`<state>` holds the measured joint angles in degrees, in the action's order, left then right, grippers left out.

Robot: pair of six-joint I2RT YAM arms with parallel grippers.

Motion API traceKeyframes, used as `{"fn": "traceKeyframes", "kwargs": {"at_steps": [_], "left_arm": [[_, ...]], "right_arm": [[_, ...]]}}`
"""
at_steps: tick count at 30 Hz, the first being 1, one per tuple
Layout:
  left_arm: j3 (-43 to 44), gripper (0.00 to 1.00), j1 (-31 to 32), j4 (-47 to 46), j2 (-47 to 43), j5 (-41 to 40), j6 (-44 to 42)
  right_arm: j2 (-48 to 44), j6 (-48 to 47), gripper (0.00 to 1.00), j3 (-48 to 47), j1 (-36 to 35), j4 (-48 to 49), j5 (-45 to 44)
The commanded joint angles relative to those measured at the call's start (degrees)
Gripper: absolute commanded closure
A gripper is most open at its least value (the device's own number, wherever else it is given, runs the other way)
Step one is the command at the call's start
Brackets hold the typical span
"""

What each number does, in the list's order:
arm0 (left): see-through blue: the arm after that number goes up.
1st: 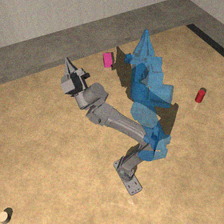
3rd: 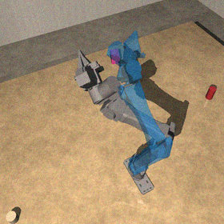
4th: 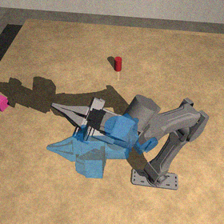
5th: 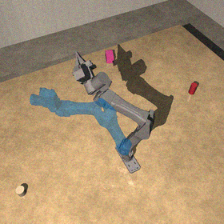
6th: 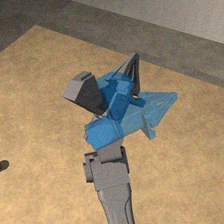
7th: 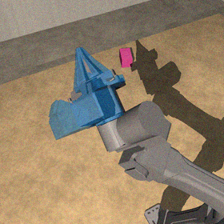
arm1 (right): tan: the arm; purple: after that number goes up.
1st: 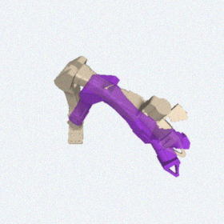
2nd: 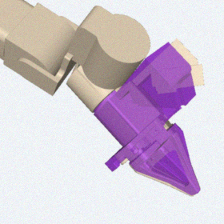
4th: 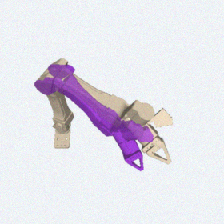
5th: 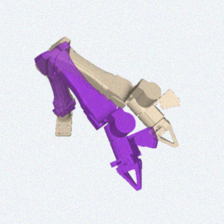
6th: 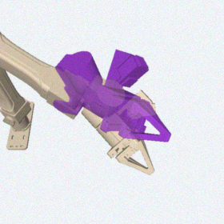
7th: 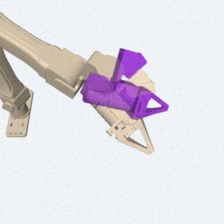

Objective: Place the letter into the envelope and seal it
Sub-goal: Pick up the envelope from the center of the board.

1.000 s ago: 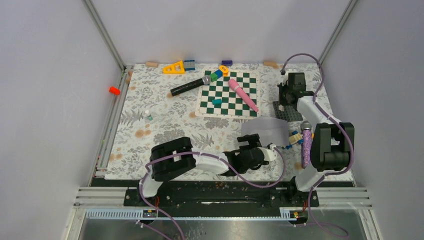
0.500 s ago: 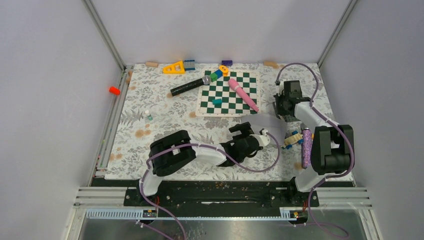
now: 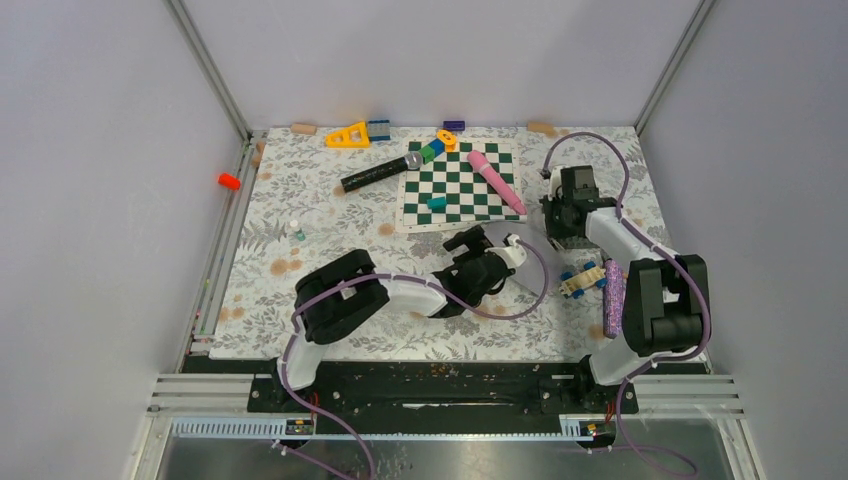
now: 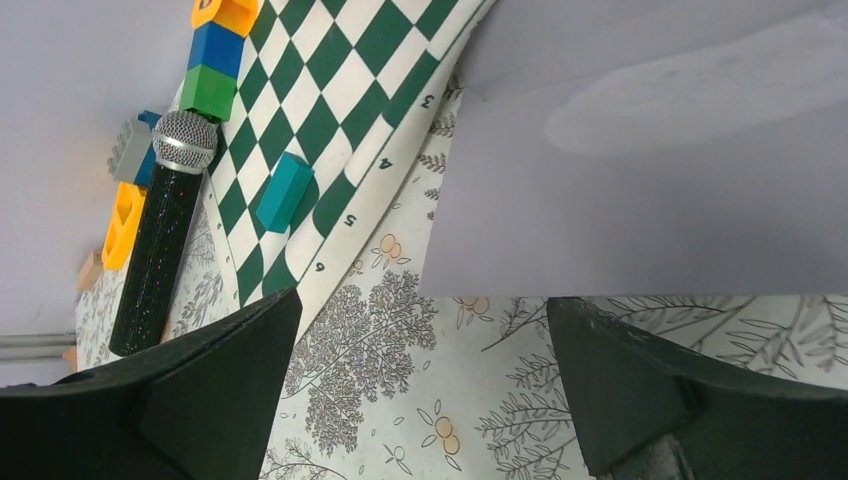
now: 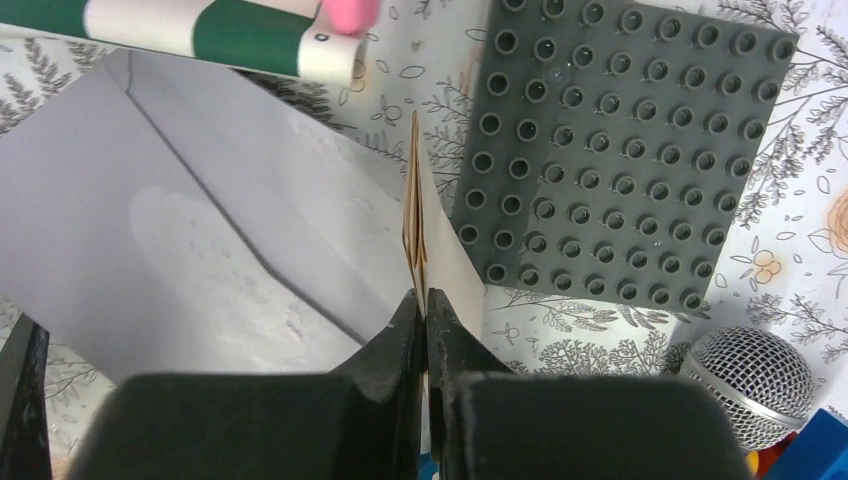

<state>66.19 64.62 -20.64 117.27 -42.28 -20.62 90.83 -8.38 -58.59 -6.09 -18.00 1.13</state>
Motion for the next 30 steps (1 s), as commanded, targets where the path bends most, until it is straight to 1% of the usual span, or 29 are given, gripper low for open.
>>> {"fn": "traceKeyframes", "kwargs": {"at_steps": [1, 7, 16, 23, 30], "left_arm": [[1.22, 0.01, -0.45, -2.69, -2.90, -2.05, 2.36], [2.04, 0.01, -1.18, -2.14, -2.80, -3.38, 3.50], [5.31, 0.01, -4.18, 3.99, -3.54, -4.97, 8.83], [9.87, 0.01, -6.19, 14.91, -3.76, -2.72, 16.78], [15.74, 0.01, -7.09, 26.17, -1.79, 1.20, 24.37]], "right_arm": [[-3.26, -0.67, 1.00, 0.80, -1.22, -1.77, 3.27], [-3.59, -1.53, 1.00, 1.53, -2.56, -2.66, 4.60], [-4.05, -2.87, 1.00, 1.35, -3.38, -3.17, 5.27], [-2.89, -2.96, 1.00, 2.00, -3.76, -3.15, 6.87], [-2.82, -3.04, 1.00, 1.94, -4.26, -3.76, 9.10]]}}
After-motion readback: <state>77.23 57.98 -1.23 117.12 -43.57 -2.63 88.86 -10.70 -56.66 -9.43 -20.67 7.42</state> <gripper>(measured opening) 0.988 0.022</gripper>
